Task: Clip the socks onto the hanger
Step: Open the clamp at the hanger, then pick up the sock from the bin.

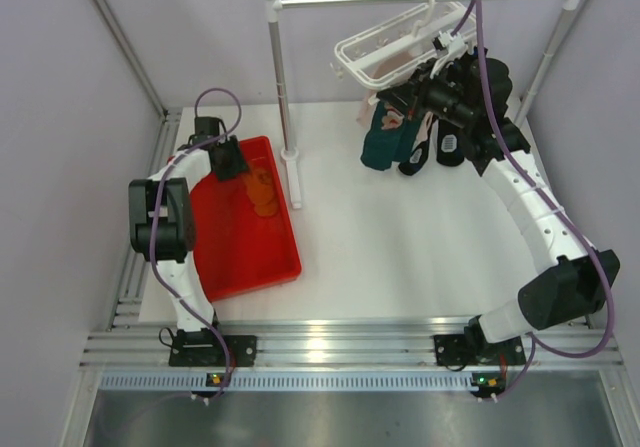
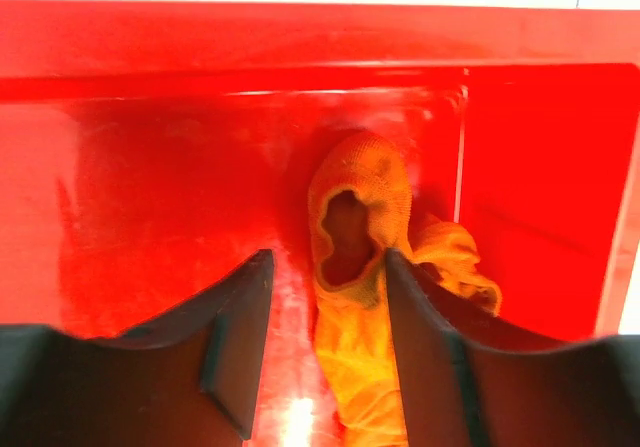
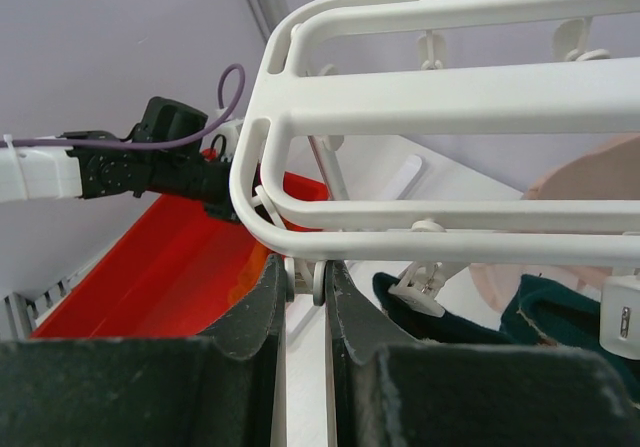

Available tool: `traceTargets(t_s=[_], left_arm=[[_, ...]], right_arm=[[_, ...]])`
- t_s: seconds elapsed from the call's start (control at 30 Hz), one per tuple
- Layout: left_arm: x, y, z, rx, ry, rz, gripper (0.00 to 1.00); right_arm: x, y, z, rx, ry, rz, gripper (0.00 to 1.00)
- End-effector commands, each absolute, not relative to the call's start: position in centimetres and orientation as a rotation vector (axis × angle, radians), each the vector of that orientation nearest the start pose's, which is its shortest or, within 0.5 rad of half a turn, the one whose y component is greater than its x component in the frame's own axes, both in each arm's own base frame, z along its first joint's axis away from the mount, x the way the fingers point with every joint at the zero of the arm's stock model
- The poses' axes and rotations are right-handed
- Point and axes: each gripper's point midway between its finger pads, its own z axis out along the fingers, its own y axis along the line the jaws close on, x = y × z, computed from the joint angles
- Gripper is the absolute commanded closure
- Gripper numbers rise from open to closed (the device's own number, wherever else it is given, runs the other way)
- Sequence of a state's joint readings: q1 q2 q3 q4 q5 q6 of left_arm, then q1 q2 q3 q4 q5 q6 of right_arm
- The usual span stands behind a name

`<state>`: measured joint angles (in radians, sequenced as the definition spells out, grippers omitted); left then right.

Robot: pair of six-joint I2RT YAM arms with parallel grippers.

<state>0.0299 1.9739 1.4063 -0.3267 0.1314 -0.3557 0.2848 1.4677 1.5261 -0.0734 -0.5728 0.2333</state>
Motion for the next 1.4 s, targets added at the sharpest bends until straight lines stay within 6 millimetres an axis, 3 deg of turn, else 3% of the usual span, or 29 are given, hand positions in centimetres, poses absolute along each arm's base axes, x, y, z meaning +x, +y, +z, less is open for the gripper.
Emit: traceTargets(t_s=[0.0, 0.1, 0.23, 0.33, 0.47, 0.5, 0.57, 0.7, 0.77, 0.8, 0.9, 1.03, 1.1, 1.13, 1.2, 1.23, 1.27, 1.37], left_arm=[[48.9, -3.1, 6.9, -0.428, 2.417, -0.367, 0.50], [48.5, -2.8, 7.2, -0.437, 2.412, -0.364, 0.62], [48.7, -3.4, 10.4, -0.336, 2.335, -0.446, 0.91], [48.4, -4.2, 13.1, -0.218, 2.258, -0.563, 1.00], [47.8, -5.1, 18.4, 0.051, 2.030, -0.742, 1.00], [46.8, -6.0, 19.9, 0.133, 1.984, -0.798, 1.00], [45.9, -6.9, 21.4, 0.295, 1.913, -0.824, 1.00], [42.7, -9.4, 25.9, 0.611, 1.704, -0.901, 1.00], [40.1, -11.2, 27.8, 0.800, 1.557, -0.989, 0.99], [39.2, -11.8, 29.4, 0.865, 1.479, -0.970, 0.98], [36.7, -14.4, 31.8, 1.042, 1.311, -0.863, 1.00], [35.0, -18.5, 33.6, 1.234, 1.143, -0.707, 1.00], [35.2, -19.8, 34.8, 1.283, 1.089, -0.609, 1.00], [34.4, -21.2, 34.7, 1.318, 1.076, -0.629, 1.00], [35.1, -22.4, 35.7, 1.360, 1.051, -0.576, 1.00], [34.1, -23.2, 34.6, 1.402, 1.100, -0.643, 1.00], [34.8, -23.8, 35.8, 1.427, 1.074, -0.638, 1.00], [35.1, -25.3, 36.2, 1.485, 1.079, -0.670, 1.00]], right_arm=[[40.5, 21.6, 43.2, -0.501, 1.500, 0.805, 1.00], [40.5, 21.6, 43.4, -0.501, 1.495, 0.807, 1.00], [40.5, 21.6, 43.3, -0.502, 1.496, 0.806, 1.00], [40.5, 21.7, 43.3, -0.504, 1.493, 0.807, 1.00], [40.3, 21.6, 43.7, -0.505, 1.482, 0.805, 1.00], [40.4, 21.5, 43.7, -0.507, 1.479, 0.803, 1.00], [40.4, 21.5, 43.8, -0.507, 1.478, 0.805, 1.00], [40.3, 21.6, 43.9, -0.511, 1.474, 0.813, 1.00], [40.2, 21.6, 44.0, -0.515, 1.467, 0.817, 1.00], [40.1, 21.6, 44.1, -0.520, 1.464, 0.824, 1.00], [39.8, 21.9, 44.1, -0.526, 1.460, 0.845, 1.00], [39.5, 22.2, 43.9, -0.543, 1.463, 0.872, 1.00], [39.4, 22.4, 43.7, -0.554, 1.465, 0.885, 1.00], [39.3, 22.5, 43.7, -0.560, 1.465, 0.889, 1.00], [38.9, 22.7, 43.7, -0.580, 1.460, 0.905, 1.00], [38.9, 22.8, 43.5, -0.589, 1.462, 0.910, 1.00], [38.9, 22.9, 43.9, -0.605, 1.435, 0.906, 1.00], [38.5, 23.1, 43.9, -0.647, 1.418, 0.908, 1.00]])
